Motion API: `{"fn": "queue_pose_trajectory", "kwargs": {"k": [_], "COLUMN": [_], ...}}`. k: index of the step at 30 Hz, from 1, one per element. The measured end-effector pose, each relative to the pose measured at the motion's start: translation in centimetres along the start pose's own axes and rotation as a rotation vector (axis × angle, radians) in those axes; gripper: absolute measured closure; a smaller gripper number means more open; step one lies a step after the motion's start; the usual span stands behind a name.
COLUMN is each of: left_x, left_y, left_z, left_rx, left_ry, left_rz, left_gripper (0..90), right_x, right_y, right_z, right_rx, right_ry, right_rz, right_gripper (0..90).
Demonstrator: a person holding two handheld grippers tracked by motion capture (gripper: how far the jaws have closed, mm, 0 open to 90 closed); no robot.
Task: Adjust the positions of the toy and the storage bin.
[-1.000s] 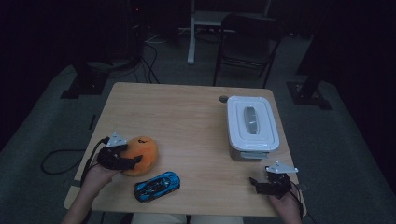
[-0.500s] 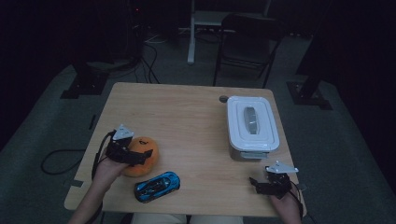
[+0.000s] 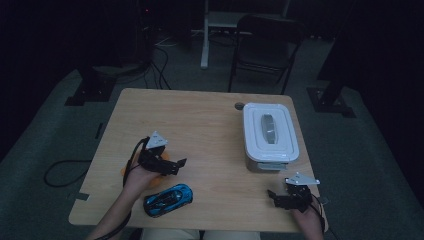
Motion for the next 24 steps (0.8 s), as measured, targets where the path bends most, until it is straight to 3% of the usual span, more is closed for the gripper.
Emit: {"fn": "queue_pose_trajectory", "kwargs": {"k": [5, 10, 17, 21, 24], "left_x": [0.1, 0.2, 0.8, 1.4, 1.9], "left_y": [-2.0, -4.0, -5.8, -7.3, -8.3], "left_z": [1.7, 2.6, 3.8, 4.6, 5.0], "left_rx": [-0.056, -0.060, -0.068, -0.077, -0.073], "left_ry": [-0.023, -0.051, -0.072, -0.072, -0.076], "left_rz": [-0.030, -0.067, -0.071, -0.072, -0.075], "left_gripper": [0.5, 0.4, 0.4, 0.4, 0.4], "right_x": [-0.2, -0.1, -0.7, -1.1, -1.7], "right_y": [0.2, 1.3, 3.0, 3.0, 2.7], "right_z": [0.1, 1.0, 4.3, 5.5, 7.2], "right_rx": [-0.024, -0.051, -0.153, -0.180, -0.216], "right_ry": [-0.002, -0.021, -0.086, -0.121, -0.153], "right_rz": [-0.004, 0.020, 0.038, 0.041, 0.028], "right_gripper": [13.4, 13.4, 13.5, 13.5, 13.8]}}
Point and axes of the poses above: each handheld gripper's, and its own axes: y roughly backward along the jaws, x roughly out of its top, z roughly to its right, the point moved 6 cm from there along -y, roughly forward along the jaws, and after that the axes turned 11 degrees about y, right-handed, at the moved point
